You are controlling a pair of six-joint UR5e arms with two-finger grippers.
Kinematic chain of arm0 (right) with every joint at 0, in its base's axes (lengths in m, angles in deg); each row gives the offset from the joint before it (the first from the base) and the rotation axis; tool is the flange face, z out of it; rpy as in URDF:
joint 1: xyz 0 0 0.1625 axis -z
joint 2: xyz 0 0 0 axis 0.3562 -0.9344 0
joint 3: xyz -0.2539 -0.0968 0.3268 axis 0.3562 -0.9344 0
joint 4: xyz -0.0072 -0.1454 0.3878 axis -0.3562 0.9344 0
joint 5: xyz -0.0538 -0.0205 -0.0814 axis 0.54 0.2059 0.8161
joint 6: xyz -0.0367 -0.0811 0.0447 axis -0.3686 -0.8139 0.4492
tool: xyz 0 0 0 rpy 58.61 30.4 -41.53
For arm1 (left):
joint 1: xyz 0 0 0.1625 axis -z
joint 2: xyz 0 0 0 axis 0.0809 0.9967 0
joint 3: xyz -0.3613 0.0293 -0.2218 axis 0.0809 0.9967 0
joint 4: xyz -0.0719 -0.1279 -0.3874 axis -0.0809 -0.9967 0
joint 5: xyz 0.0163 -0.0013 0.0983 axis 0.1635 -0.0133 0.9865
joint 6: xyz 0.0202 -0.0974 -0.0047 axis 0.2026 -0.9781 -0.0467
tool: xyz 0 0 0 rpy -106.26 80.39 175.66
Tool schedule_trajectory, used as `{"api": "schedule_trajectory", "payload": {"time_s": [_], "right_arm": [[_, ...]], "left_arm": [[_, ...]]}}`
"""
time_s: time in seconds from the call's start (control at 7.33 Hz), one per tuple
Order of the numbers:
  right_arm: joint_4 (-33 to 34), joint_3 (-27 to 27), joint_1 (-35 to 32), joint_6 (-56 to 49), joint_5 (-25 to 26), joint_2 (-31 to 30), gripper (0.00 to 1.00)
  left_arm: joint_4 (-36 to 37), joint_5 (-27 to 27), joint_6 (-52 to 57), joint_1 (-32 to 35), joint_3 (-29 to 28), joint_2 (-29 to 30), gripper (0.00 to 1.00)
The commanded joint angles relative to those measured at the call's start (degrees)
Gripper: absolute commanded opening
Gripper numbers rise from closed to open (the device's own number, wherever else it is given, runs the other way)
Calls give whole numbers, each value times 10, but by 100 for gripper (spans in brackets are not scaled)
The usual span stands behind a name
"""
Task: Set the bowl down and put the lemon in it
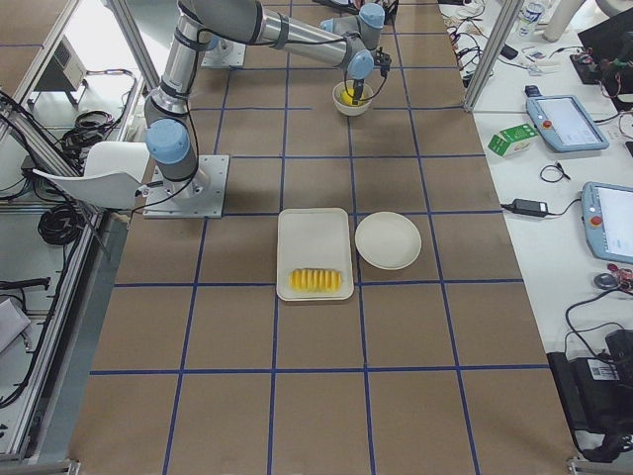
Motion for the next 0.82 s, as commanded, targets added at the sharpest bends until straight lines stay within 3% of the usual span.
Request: {"api": "schedule_trajectory", "payload": {"time_s": [0.0, 0.14, 0.41, 0.68], "right_arm": [[-3, -4, 10, -18, 5, -49, 100], [-17, 0, 27, -19, 5, -95, 100], [-115, 3, 94, -34, 3, -188, 100], [-191, 5, 120, -66, 8, -260, 100]], "left_arm": [[0, 2, 0, 3, 0, 2, 100], [-2, 1, 0, 2, -1, 2, 100], [-3, 2, -1, 2, 0, 2, 100], [-3, 1, -1, 3, 0, 2, 100]]}}
